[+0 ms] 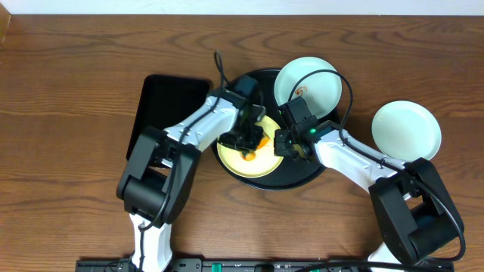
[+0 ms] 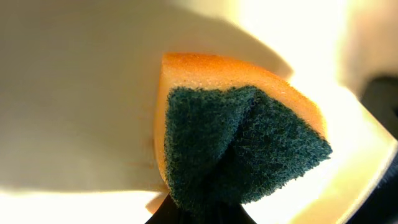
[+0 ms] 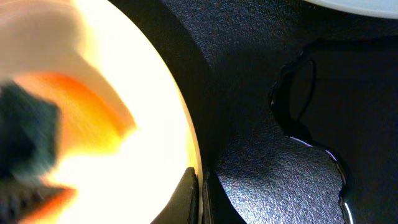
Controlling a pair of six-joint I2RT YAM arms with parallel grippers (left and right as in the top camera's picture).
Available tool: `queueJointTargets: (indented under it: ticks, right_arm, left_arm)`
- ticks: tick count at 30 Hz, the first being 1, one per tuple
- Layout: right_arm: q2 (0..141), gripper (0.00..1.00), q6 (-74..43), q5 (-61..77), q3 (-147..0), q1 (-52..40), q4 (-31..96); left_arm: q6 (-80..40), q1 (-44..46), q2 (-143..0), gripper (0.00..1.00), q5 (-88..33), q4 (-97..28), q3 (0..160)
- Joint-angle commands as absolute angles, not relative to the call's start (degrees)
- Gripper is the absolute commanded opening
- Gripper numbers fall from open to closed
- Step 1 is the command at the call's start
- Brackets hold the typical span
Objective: Clean dirty plates on tray and stack at the side
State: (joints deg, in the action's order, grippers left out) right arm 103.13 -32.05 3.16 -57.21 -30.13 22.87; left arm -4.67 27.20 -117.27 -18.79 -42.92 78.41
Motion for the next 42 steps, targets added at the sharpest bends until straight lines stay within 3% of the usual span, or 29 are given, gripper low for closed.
queueJointTargets:
  ticks: [1, 9, 23, 33, 42]
  right_arm:
    - [103.6, 0.01, -32.3, 2.8, -57.2, -30.7, 23.6]
    - [103.6, 0.01, -32.3, 2.9, -57.2, -30.7, 23.7]
    - [103.5, 0.01, -32.2, 0.4, -57.2, -30.7, 24.1]
    - [99.7, 0.01, -23.5, -5.1, -57.3, -30.7, 24.0]
    - [91.0, 0.01, -12.5, -12.3, -57.4, -30.8, 22.9]
  left_arm:
    - [-5.0, 24.1, -120.5, 0.08, -9.1, -42.0, 76.7]
    - [-2.8, 21.9, -118.3, 0.08, -14.8, -43.5, 78.5]
    - [-2.9, 16.6, -97.8, 0.08, -16.8, -41.8, 78.9]
    - [-2.9, 3.6, -97.5, 0.13, -16.9, -42.4, 78.9]
    - [-2.9, -1.3, -99.9, 0.15, -16.9, -40.2, 77.4]
